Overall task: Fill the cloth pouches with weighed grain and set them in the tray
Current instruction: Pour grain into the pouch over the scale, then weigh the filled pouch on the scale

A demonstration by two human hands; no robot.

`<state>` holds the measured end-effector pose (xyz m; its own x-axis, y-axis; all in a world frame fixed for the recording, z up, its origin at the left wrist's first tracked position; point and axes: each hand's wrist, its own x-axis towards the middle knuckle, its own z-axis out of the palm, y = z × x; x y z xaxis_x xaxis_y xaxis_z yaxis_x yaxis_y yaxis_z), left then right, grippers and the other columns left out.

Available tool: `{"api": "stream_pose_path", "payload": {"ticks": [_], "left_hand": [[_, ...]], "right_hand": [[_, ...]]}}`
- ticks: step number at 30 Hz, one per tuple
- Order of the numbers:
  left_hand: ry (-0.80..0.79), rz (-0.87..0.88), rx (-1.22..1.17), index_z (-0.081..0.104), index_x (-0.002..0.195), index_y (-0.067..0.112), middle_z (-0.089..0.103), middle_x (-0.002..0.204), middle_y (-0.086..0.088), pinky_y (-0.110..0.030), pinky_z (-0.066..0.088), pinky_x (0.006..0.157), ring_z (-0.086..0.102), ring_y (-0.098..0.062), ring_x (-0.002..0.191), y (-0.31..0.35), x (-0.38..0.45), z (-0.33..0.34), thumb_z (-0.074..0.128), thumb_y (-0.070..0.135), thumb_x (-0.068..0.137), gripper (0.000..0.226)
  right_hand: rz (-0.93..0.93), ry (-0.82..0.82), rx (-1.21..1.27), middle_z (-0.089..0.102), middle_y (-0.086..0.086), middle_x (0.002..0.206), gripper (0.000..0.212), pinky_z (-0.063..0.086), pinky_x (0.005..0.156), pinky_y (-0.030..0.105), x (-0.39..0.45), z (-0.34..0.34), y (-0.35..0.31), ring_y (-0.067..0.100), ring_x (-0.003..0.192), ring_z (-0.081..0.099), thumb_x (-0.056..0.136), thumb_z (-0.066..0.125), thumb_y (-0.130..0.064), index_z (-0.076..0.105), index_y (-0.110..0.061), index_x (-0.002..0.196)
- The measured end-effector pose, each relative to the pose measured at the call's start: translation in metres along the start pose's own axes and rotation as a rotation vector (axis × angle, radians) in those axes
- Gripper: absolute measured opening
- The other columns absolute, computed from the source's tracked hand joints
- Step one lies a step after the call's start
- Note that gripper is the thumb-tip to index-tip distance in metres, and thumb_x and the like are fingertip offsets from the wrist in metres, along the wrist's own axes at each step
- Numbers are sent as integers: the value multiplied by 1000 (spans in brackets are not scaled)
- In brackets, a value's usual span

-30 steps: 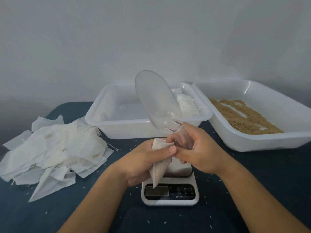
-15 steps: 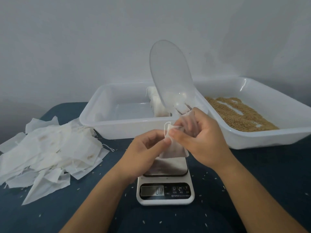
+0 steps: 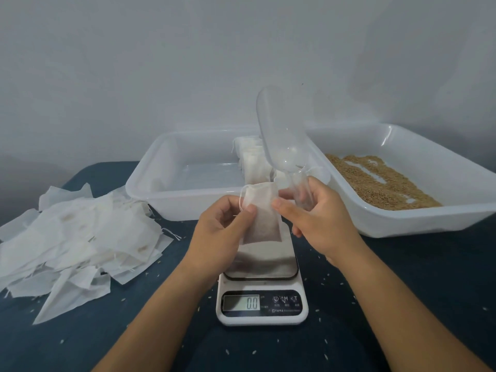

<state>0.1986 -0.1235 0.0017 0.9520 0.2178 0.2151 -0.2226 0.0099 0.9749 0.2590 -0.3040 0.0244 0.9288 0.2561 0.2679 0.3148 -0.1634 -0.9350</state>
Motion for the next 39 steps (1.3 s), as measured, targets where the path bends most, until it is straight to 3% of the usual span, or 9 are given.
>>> {"api": "stream_pose_path", "payload": {"ticks": [5, 10, 14, 18, 21, 23, 28, 32, 39], "left_hand": [[29, 8, -3, 70, 85, 19, 69, 78, 5, -18, 50, 66, 62, -5, 71, 1, 1, -1, 73, 26, 94, 11], [51, -14, -49, 70, 84, 22, 71, 83, -6, -41, 54, 82, 64, -18, 79, 1, 3, -6, 76, 30, 83, 10], [-9, -94, -42, 70, 93, 18, 73, 87, -7, -34, 60, 77, 69, -16, 80, 1, 5, -11, 73, 25, 80, 15], [-91, -157, 89, 71, 87, 29, 73, 80, 4, -27, 58, 69, 68, -12, 74, 0, 6, -17, 70, 23, 76, 13], [-65, -125, 280, 68, 86, 24, 66, 71, 9, -46, 63, 74, 65, -14, 66, -2, 5, -18, 68, 27, 77, 10], [-42, -70, 404, 67, 85, 24, 65, 70, 7, -52, 62, 80, 64, -17, 67, -3, 5, -19, 69, 27, 84, 3], [-34, 2, 650, 67, 81, 33, 71, 78, 10, -36, 58, 77, 67, -11, 77, -5, 6, -25, 68, 22, 92, 16], [5, -10, 638, 68, 88, 36, 70, 88, 18, -20, 52, 75, 65, -2, 81, -8, 10, -29, 69, 14, 85, 22], [260, -87, 459, 68, 96, 34, 71, 88, 15, -28, 50, 70, 62, 6, 66, -15, 18, -33, 72, 24, 90, 13]], "right_hand": [[-31, 73, 56, 74, -10, 87, 21, 49, 48, 17, 2, -1, 2, 4, 49, 58, 86, 84, -21, 63, -17, 87], [-107, 65, 33, 71, -7, 83, 27, 47, 49, 16, 2, -4, 0, 6, 47, 57, 87, 83, -21, 62, -34, 75], [-128, -40, 2, 59, 2, 66, 39, 46, 48, 18, 3, -9, 2, 9, 46, 50, 89, 79, -11, 54, -28, 65], [-67, -138, -148, 43, -3, 60, 35, 46, 48, 24, 6, -16, 11, 14, 48, 47, 87, 78, -15, 46, -6, 79], [-65, -213, -361, 42, -10, 62, 39, 45, 54, 37, 8, -16, 16, 13, 55, 46, 86, 77, -22, 42, -22, 72], [-110, -225, -461, 46, -15, 61, 41, 39, 54, 21, 9, -15, 19, 5, 53, 42, 86, 77, -27, 41, -34, 68], [-154, -136, -471, 52, -21, 64, 43, 41, 57, 14, 8, -12, 23, 2, 63, 53, 88, 77, -37, 39, -29, 69], [-124, -69, -397, 67, -8, 80, 42, 56, 71, 36, 6, -11, 19, 3, 96, 71, 88, 77, -38, 41, -29, 69], [-129, 88, -409, 58, -7, 69, 41, 53, 57, 41, 5, -12, 12, 24, 65, 66, 90, 72, -44, 38, -39, 68]]}}
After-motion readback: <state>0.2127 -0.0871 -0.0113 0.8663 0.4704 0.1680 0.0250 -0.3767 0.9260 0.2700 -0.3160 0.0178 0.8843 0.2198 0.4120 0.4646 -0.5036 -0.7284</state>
